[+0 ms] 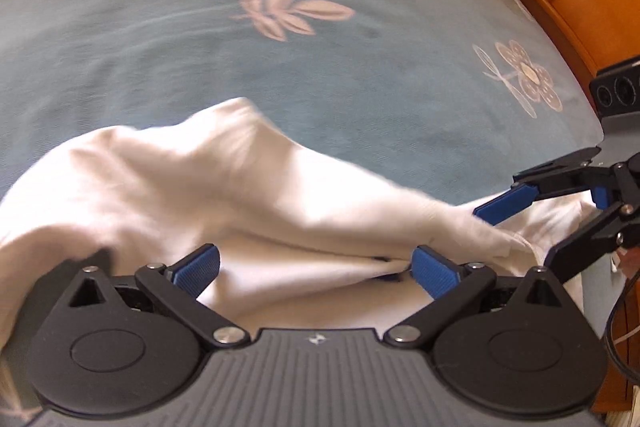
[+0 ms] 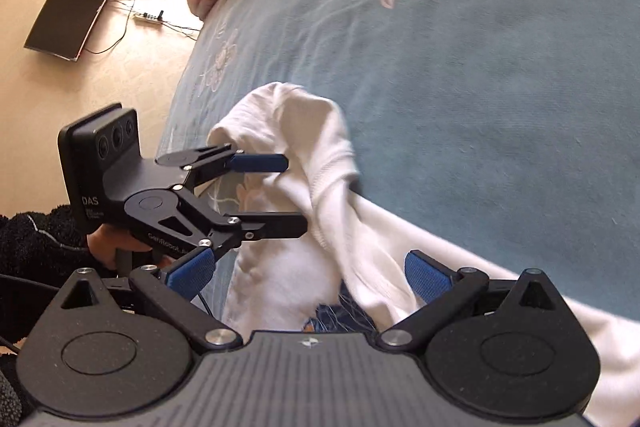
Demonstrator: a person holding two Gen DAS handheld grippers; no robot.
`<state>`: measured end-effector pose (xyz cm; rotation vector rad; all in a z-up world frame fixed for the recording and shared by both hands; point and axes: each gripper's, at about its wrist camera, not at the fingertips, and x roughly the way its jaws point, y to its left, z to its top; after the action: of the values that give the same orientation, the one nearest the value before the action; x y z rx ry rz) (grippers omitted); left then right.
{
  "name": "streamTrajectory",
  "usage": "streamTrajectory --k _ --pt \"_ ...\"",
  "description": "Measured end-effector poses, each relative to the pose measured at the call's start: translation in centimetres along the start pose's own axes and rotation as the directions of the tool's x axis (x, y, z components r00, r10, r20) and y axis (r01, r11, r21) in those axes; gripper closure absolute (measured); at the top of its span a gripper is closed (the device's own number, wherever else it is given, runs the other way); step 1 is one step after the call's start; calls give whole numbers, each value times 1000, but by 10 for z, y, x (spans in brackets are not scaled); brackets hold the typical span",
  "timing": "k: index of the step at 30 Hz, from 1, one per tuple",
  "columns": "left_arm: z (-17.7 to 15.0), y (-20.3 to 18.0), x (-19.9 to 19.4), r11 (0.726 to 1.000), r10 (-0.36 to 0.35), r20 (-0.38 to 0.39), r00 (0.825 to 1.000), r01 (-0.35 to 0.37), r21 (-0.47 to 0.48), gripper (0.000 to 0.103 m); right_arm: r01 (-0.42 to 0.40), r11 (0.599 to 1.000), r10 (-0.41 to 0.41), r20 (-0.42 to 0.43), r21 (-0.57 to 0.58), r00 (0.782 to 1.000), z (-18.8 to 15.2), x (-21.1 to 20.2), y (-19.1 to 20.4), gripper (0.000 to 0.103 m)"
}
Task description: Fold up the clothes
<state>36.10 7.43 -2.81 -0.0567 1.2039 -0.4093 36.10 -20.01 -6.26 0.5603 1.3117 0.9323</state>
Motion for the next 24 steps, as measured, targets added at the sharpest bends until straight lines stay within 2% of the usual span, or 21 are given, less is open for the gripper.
streamTrajectory --k 6,12,18,22,24 --pt "-2 31 -36 991 85 70 994 -77 -106 1 -66 997 65 21 28 998 26 29 -1 0" --pt "-4 63 -69 966 162 131 978 -130 -222 1 -26 994 25 -9 -102 1000 25 55 35 0" --pt "-10 90 -94 930 232 169 958 -167 -327 1 12 972 -21 -34 -237 999 23 81 73 0" --pt "-18 89 -99 934 219 162 962 -159 -319 1 38 913 -113 -163 -407 980 -16 105 96 0" --pt "-20 81 -96 949 205 150 967 -159 -272 1 43 901 -141 -199 -432 970 -33 107 97 0"
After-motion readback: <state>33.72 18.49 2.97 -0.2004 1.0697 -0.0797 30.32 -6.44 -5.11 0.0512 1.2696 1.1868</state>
